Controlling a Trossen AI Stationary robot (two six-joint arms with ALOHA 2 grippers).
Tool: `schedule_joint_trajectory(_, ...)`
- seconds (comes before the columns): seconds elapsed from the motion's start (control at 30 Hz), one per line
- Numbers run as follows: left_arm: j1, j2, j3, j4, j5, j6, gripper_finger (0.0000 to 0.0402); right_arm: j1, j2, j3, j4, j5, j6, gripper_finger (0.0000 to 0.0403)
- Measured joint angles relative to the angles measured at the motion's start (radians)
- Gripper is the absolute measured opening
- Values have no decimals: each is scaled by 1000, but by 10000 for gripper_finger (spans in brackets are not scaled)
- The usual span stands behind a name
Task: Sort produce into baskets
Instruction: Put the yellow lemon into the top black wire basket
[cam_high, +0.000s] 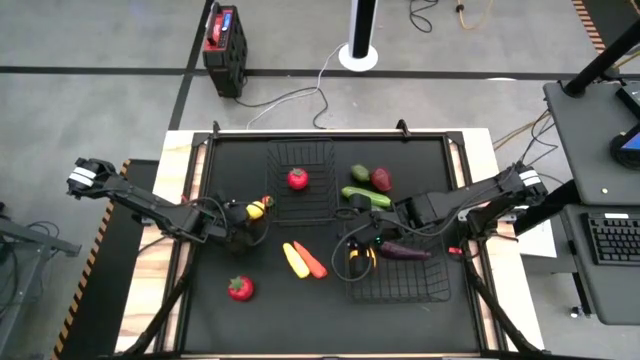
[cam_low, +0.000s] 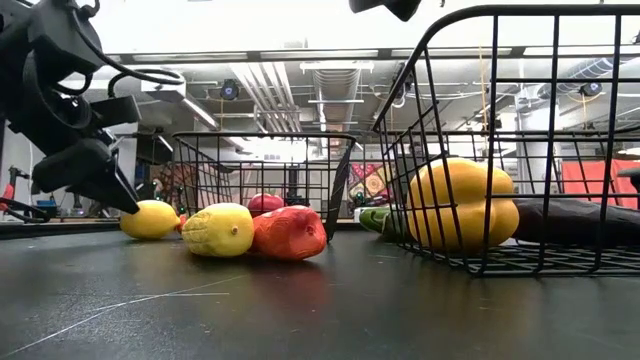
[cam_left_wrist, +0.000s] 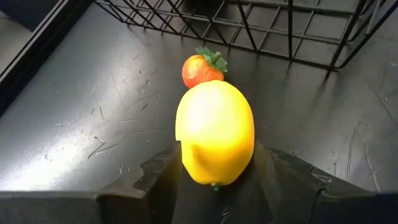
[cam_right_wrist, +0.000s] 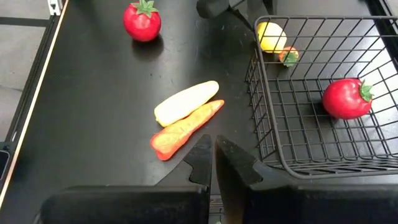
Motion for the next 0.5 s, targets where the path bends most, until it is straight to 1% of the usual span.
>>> schedule_joint_trajectory(0.13,0,1,7,8,-1,-1,194,0,0,0,0,0,7,13)
schedule_joint_trajectory(0.37,0,9,3,14,-7,-9,230,0,0,0,1,0,14,13)
schedule_joint_trajectory(0.5,0,33,-5,44,-27,-7,235,0,0,0,3,0,18,13)
